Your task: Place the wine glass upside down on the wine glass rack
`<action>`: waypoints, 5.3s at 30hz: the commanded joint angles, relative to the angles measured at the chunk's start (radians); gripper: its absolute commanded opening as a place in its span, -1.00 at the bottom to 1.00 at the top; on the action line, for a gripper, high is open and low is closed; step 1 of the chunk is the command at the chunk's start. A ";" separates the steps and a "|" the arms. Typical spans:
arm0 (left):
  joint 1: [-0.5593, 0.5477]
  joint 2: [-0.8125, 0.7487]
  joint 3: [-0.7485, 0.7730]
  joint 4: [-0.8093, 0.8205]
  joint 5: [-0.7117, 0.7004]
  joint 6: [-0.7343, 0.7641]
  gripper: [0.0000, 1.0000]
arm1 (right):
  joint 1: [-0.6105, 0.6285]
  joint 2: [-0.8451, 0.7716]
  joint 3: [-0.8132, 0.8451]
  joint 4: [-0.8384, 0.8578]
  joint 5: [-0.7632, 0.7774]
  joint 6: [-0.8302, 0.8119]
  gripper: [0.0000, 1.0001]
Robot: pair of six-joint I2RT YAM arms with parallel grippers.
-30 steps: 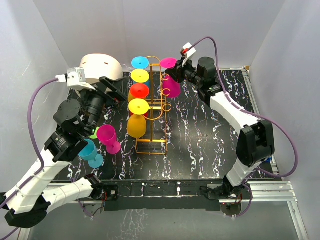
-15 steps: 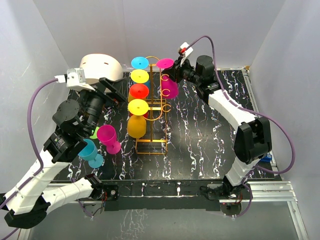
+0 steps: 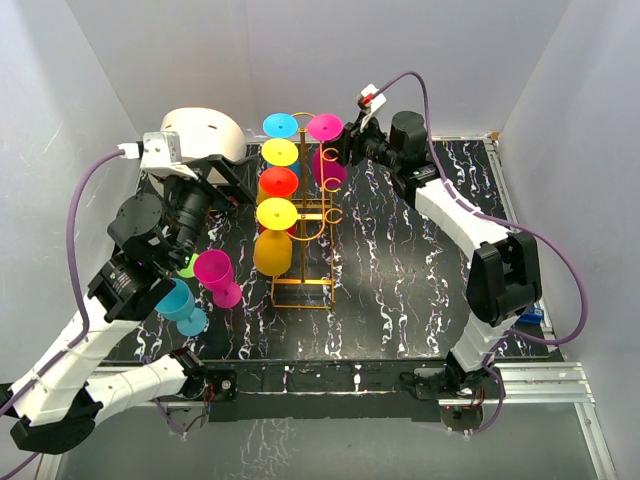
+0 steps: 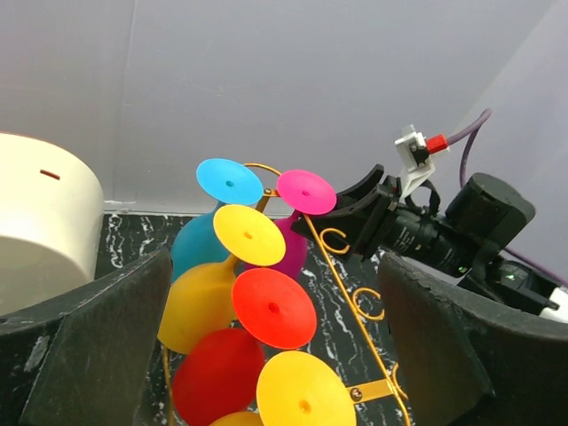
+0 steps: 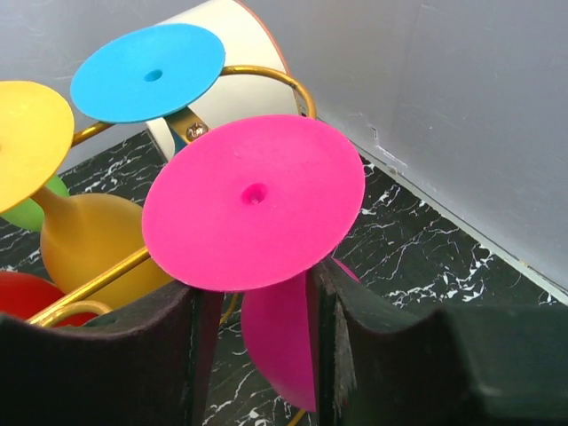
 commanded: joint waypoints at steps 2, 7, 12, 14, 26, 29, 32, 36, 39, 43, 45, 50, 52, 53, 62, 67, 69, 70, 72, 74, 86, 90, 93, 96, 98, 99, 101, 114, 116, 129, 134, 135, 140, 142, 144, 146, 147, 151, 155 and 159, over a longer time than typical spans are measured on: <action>-0.002 0.006 0.042 -0.027 -0.025 0.115 0.97 | -0.003 -0.024 0.028 0.075 0.049 0.037 -0.15; -0.002 0.011 0.059 -0.085 -0.099 0.148 0.97 | -0.005 -0.071 -0.018 0.085 0.099 0.046 0.10; -0.001 0.010 0.045 -0.150 -0.120 0.129 0.97 | -0.005 -0.143 -0.102 0.071 0.153 0.043 0.32; -0.002 0.002 0.030 -0.167 -0.133 0.120 0.97 | -0.005 -0.184 -0.140 0.044 0.192 0.028 0.37; -0.002 -0.037 -0.121 -0.372 -0.247 -0.191 0.70 | -0.006 -0.483 -0.413 -0.108 0.472 0.065 0.42; -0.001 0.008 -0.100 -0.509 -0.247 -0.321 0.29 | -0.005 -0.553 -0.477 -0.164 0.538 0.142 0.37; -0.001 0.051 -0.076 -0.641 -0.275 -0.418 0.07 | -0.005 -0.649 -0.548 -0.216 0.527 0.206 0.33; 0.014 0.048 -0.102 -0.672 -0.282 -0.451 -0.09 | -0.005 -0.764 -0.613 -0.259 0.526 0.292 0.31; 0.046 0.058 -0.121 -0.680 -0.242 -0.457 -0.14 | -0.005 -0.826 -0.630 -0.303 0.546 0.353 0.30; 0.132 0.105 -0.166 -0.706 -0.096 -0.500 -0.22 | -0.005 -0.860 -0.640 -0.342 0.544 0.413 0.29; 0.162 0.128 -0.196 -0.718 -0.028 -0.523 -0.24 | -0.005 -0.861 -0.641 -0.358 0.537 0.438 0.27; 0.208 0.131 -0.252 -0.692 0.022 -0.520 -0.24 | -0.005 -0.848 -0.654 -0.364 0.511 0.480 0.25; 0.228 0.148 -0.254 -0.693 0.031 -0.507 -0.24 | -0.005 -0.837 -0.658 -0.362 0.502 0.485 0.24; 0.235 0.157 -0.253 -0.697 0.032 -0.505 -0.24 | -0.006 -0.835 -0.658 -0.362 0.500 0.488 0.24; 0.254 0.198 -0.323 -0.639 0.042 -0.498 -0.34 | -0.005 -0.821 -0.652 -0.376 0.495 0.501 0.23; 0.266 0.221 -0.332 -0.615 0.027 -0.480 -0.66 | -0.005 -0.827 -0.639 -0.389 0.501 0.501 0.23; 0.266 0.218 -0.328 -0.611 0.017 -0.479 -0.84 | -0.005 -0.833 -0.639 -0.393 0.506 0.504 0.22; 0.266 0.212 -0.327 -0.606 0.013 -0.477 -0.92 | -0.005 -0.837 -0.638 -0.395 0.506 0.504 0.23; 0.266 0.201 -0.320 -0.602 0.003 -0.471 -1.00 | -0.005 -0.845 -0.637 -0.396 0.506 0.509 0.23; 0.266 0.200 -0.304 -0.609 -0.006 -0.462 -1.00 | -0.005 -0.855 -0.635 -0.393 0.502 0.513 0.23; 0.266 0.107 -0.075 -0.645 -0.091 -0.341 -1.00 | -0.005 -0.910 -0.643 -0.356 0.509 0.551 0.24; 0.266 0.048 -0.010 -0.594 -0.141 -0.273 -1.00 | -0.005 -0.938 -0.649 -0.347 0.549 0.572 0.23; 0.266 0.016 0.050 -0.549 -0.160 -0.214 -1.00 | -0.005 -0.958 -0.652 -0.341 0.567 0.582 0.24; 0.266 -0.019 0.092 -0.483 -0.146 -0.149 -1.00 | -0.005 -0.971 -0.656 -0.335 0.571 0.596 0.24; 0.266 -0.042 0.102 -0.426 -0.118 -0.099 -1.00 | -0.005 -0.979 -0.660 -0.335 0.569 0.613 0.21; 0.266 -0.054 0.105 -0.396 -0.096 -0.063 -1.00 | -0.005 -0.983 -0.663 -0.332 0.565 0.617 0.17; 0.266 -0.074 0.116 -0.339 -0.035 -0.014 -1.00 | -0.005 -0.991 -0.673 -0.321 0.551 0.635 0.13; 0.265 -0.104 0.159 0.009 0.473 0.114 -1.00 | -0.006 -1.016 -0.652 -0.310 0.520 0.745 0.29; 0.265 -0.085 0.161 0.061 0.532 0.109 -1.00 | -0.006 -1.020 -0.646 -0.308 0.512 0.757 0.30; 0.266 0.134 0.174 0.355 0.900 -0.135 -1.00 | -0.005 -1.122 -0.655 -0.219 0.476 0.887 0.31; 0.263 0.202 0.143 0.490 0.943 -0.244 -1.00 | -0.005 -1.138 -0.661 -0.147 0.428 0.984 0.35; 0.258 0.216 0.135 0.514 0.949 -0.262 -1.00 | -0.006 -1.138 -0.665 -0.119 0.414 0.999 0.36; 0.135 0.275 0.120 0.551 0.870 -0.235 -1.00 | -0.006 -1.138 -0.685 -0.028 0.440 1.102 0.35; 0.062 0.292 0.120 0.542 0.820 -0.162 -1.00 | -0.006 -1.137 -0.685 -0.015 0.479 1.132 0.33; 0.017 0.312 0.115 0.551 0.786 -0.134 -1.00 | -0.005 -1.130 -0.670 0.001 0.505 1.155 0.32; -0.003 0.333 0.103 0.585 0.776 -0.130 -1.00 | -0.005 -1.120 -0.653 0.021 0.517 1.189 0.31; -0.013 0.340 0.096 0.606 0.766 -0.127 -1.00 | -0.005 -1.114 -0.647 0.027 0.527 1.214 0.30; -0.079 0.360 0.054 0.657 0.733 -0.036 -1.00 | -0.005 -1.095 -0.632 -0.019 0.663 1.359 0.24; -0.136 0.370 0.033 0.674 0.707 0.055 -1.00 | -0.005 -1.071 -0.639 -0.007 0.742 1.505 0.19; -0.178 0.381 0.028 0.678 0.689 0.130 -1.00 | -0.005 -1.025 -0.603 -0.027 0.734 1.611 0.16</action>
